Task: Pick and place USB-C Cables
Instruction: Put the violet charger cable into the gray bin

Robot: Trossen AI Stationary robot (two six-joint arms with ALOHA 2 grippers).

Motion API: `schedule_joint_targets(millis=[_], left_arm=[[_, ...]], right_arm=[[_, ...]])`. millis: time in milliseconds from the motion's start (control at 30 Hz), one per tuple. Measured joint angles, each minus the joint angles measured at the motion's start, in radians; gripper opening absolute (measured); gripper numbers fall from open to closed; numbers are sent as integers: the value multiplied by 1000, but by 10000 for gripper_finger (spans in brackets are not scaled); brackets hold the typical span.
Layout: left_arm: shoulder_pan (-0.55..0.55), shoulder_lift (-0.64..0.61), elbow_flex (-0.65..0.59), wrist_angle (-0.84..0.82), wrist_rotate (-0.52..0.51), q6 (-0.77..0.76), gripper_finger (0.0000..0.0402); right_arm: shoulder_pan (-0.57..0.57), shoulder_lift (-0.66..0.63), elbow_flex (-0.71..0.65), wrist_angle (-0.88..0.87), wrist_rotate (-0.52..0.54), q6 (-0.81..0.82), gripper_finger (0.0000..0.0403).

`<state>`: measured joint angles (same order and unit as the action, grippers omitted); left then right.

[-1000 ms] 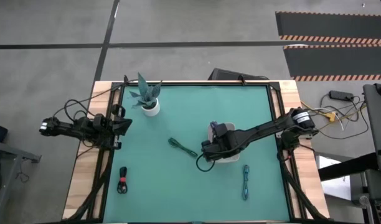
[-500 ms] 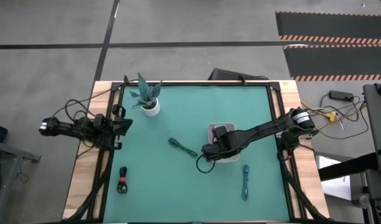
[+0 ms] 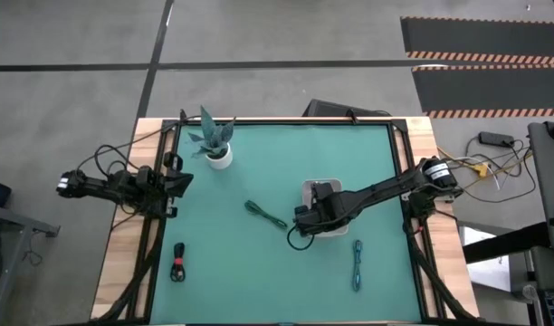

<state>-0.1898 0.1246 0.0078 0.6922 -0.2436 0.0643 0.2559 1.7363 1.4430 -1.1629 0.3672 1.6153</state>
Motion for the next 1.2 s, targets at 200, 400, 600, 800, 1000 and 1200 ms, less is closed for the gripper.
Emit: schedule_joint_targets(millis=[200, 400, 600, 800, 1000, 1200], left_arm=[[0, 0, 0, 0, 0, 0, 0], [0, 0, 0, 0, 0, 2, 0], [0, 1, 0, -1, -15, 3, 0], [0, 12, 0, -1, -21, 3, 0], [0, 17, 0, -1, -24, 3, 0], [0, 17, 0, -1, -24, 3, 0]], right_arm=[[1, 0, -13, 2, 0, 26, 24], [2, 33, -22, 18, 0, 27, 24], [1, 74, -22, 21, -6, 27, 24], [1, 74, -22, 21, -8, 27, 24], [1, 74, -22, 23, 0, 37, 24], [1, 74, -22, 25, 0, 52, 24]])
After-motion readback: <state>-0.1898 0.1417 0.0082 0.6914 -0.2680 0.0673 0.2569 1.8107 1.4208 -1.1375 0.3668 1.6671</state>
